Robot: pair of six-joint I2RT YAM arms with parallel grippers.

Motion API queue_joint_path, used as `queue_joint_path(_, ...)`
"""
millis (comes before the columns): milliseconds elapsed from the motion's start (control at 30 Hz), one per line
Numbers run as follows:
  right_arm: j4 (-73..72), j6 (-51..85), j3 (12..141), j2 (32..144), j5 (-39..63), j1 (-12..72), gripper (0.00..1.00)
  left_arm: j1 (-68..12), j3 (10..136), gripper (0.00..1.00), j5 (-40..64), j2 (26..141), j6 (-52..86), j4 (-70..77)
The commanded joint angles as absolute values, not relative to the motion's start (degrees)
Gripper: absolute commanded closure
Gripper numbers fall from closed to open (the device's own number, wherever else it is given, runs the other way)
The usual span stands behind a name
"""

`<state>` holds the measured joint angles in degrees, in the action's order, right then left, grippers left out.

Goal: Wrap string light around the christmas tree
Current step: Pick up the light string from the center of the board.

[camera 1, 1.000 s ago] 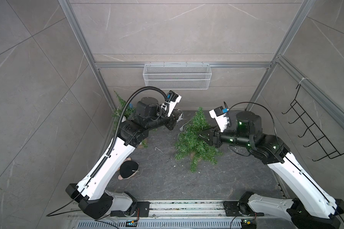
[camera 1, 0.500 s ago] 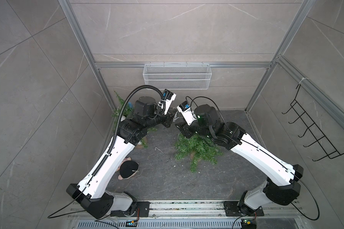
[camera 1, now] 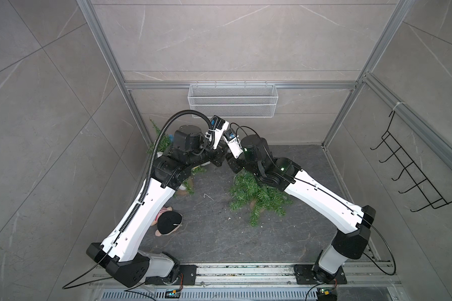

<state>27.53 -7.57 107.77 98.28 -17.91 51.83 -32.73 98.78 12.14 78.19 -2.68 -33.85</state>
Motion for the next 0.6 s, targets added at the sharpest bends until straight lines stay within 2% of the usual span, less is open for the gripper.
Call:
queue_joint_path(0,26.0,-8.8,109.1,99.1,-17.3,52.0,0.71,-32.6,100.8,1.0,12.7,77.8,-2.3,-32.9)
queue_joint_path(67,26.3,-8.3,109.0,98.8,-15.1,51.9,0.82,-32.5,100.5,1.0,12.2,77.6,-2.4,-32.8)
queue_joint_path(167,26.3,-7.3,108.8,97.9,-12.1,51.2,0.92,-31.6,99.7,1.0,12.0,76.7,-2.1,-32.0)
queue_joint_path(333,26.0,-4.4,109.9,97.5,-6.4,48.1,0.99,-29.7,97.6,0.75,10.9,74.7,-1.2,-31.2)
queue_joint_path(467,26.4,-3.4,112.1,98.0,-3.1,46.5,1.0,-26.1,91.6,0.41,8.0,70.4,2.7,-28.2)
queue_joint_path(567,26.7,-2.6,113.8,98.6,-1.3,45.3,1.0,-23.1,86.0,0.34,9.7,67.3,7.1,-24.7)
